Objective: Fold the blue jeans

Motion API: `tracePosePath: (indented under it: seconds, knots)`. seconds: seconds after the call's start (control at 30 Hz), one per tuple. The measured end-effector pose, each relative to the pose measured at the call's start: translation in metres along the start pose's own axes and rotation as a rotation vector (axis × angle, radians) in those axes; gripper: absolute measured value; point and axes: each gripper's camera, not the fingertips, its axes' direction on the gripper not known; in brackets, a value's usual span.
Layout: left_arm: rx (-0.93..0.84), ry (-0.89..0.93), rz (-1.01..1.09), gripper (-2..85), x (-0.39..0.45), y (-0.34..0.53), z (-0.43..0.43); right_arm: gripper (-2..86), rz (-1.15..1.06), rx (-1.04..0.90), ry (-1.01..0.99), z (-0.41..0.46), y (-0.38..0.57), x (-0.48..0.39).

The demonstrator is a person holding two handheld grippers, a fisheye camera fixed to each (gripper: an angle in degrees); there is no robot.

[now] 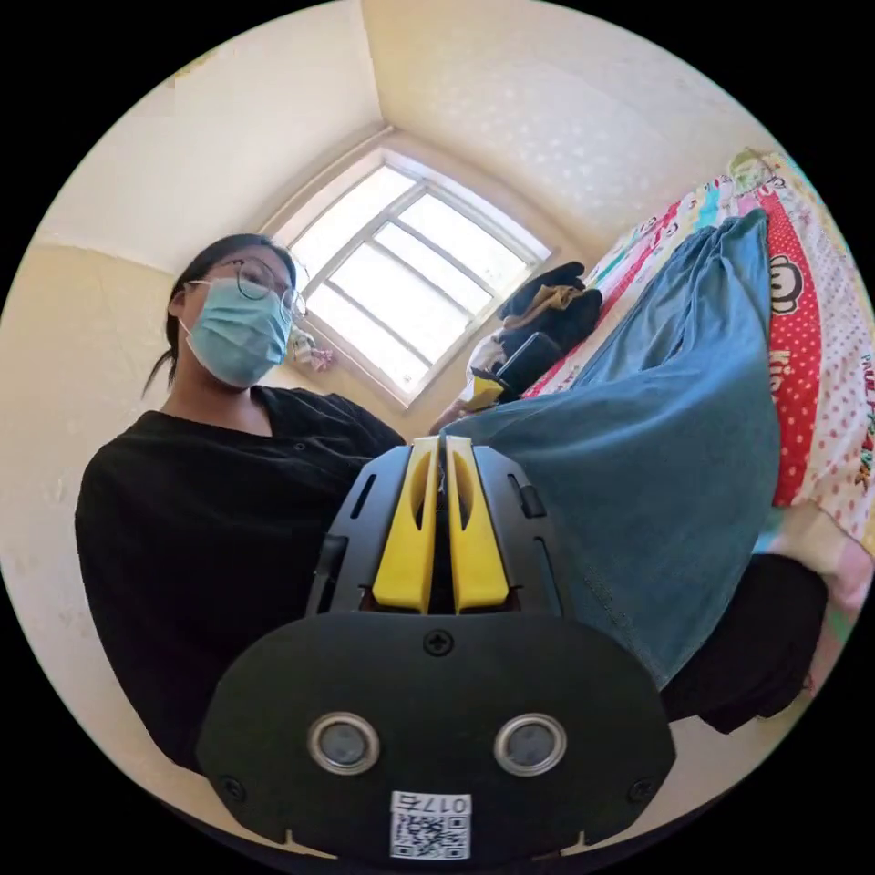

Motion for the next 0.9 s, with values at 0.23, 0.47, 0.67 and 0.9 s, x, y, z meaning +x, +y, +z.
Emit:
tracePosePath:
  seconds: [0.23, 0.47, 0.67, 0.9]
  knots:
    - [0.028, 0.049, -0.197, -0.4, -0.074, 0.047, -0.005, 2.6, 0.119, -0.242, -0.094, 0.082, 0.03, 0.033]
    - [0.089, -0.08, -0.214, -0.9, -0.079, 0.06, -0.036, 10.0, 0.533, -0.088, 0.608, 0.024, 0.07, 0.039]
    - [0.076, -0.093, -0.245, -0.7, -0.091, 0.06, -0.037, 4.4, 0.632, -0.171, 0.606, 0.05, 0.086, 0.033]
    - [0.035, -0.055, -0.246, 2.2, -0.091, 0.068, -0.035, 3.3, 0.33, 0.191, 0.315, -0.021, 0.108, -0.024]
